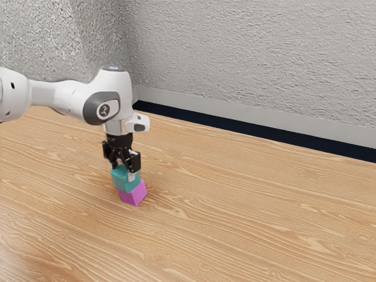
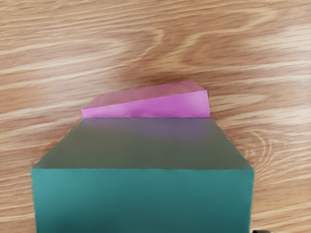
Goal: Pick up the blue block with one arm, and put the blue block on the pink block with one arm
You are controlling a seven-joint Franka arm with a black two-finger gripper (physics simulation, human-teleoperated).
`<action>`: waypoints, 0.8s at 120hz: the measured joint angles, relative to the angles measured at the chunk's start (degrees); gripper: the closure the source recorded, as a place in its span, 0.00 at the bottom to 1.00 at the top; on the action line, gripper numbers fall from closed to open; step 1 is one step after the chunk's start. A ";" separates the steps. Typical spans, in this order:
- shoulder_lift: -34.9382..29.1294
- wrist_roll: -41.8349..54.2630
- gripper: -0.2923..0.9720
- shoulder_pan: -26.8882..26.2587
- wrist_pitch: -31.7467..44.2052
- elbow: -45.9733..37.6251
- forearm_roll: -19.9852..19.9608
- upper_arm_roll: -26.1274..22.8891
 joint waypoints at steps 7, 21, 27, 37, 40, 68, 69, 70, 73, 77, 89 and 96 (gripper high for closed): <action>0.05 -0.44 0.33 -0.03 0.13 0.00 0.26 -0.10; -0.35 -1.18 0.29 -0.02 0.04 0.11 0.57 -0.22; -0.99 -1.43 0.27 0.00 -0.16 0.25 0.64 -0.23; -3.26 -1.79 0.26 0.05 -1.18 1.00 0.71 -0.24; -3.97 -1.89 0.26 0.06 -1.54 1.29 0.74 -0.27; -9.93 -2.07 0.24 -0.09 -7.46 13.12 0.66 -2.75; -9.97 -2.08 0.24 -0.10 -7.77 13.88 0.67 -2.79; -10.00 -2.08 0.24 -0.09 -8.05 14.54 0.67 -2.83; -10.08 -2.09 0.24 -0.06 -8.90 16.45 0.67 -2.92; -10.02 -2.09 0.24 -0.08 -10.01 19.43 0.66 -2.95; -8.46 -2.18 0.23 -0.04 -13.82 29.78 -0.06 -2.90; -7.83 -2.32 0.23 0.05 -16.45 33.62 -0.33 -2.85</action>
